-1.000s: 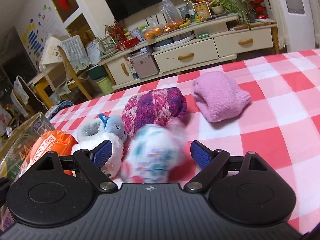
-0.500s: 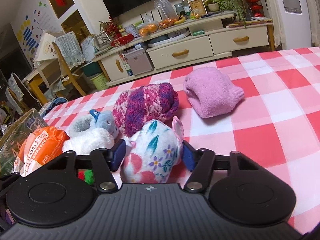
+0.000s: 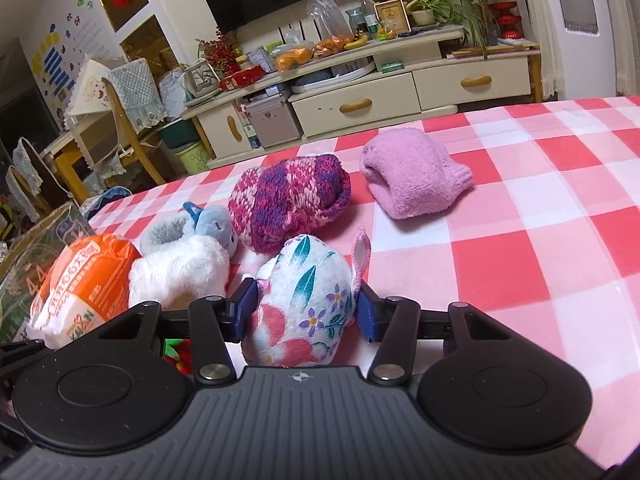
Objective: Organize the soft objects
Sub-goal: 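Grasp the brown bear with left tool while right tool grasps the floral plush, then carry both held plushes over the cardboard box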
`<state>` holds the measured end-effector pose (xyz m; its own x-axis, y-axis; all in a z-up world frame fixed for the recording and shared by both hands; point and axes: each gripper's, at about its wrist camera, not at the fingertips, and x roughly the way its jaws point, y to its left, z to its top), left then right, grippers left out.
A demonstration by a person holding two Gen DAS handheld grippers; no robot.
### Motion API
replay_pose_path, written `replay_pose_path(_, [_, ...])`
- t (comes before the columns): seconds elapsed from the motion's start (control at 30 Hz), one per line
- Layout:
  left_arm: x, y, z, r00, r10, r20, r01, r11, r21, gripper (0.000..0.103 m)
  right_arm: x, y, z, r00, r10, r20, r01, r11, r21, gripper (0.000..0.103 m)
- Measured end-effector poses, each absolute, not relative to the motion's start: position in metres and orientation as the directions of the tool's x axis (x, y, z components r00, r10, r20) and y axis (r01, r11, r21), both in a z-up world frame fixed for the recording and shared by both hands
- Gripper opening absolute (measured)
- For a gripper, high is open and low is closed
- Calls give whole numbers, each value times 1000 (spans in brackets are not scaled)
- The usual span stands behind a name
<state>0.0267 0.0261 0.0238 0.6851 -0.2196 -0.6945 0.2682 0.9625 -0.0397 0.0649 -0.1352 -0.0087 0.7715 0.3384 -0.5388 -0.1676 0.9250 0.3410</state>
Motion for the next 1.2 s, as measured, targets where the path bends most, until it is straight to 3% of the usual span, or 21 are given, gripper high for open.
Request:
replay_pose_path(0.47, [4,41,36,683,-246,-688,246,964,-101,79,32,-144,-14,803,263,-535,-69,933,354,63])
replay_pose_path(0.87, [-15,58,63,721,-308,-621,263,950,-166,79,4,-152,-12,814,212,-541,40,908,416,62])
replay_pose_path(1.2, [-29,79,83,748,-351,-563,272,936,-223,80,-24,-139,4,836,195,-513,36,913,406,62])
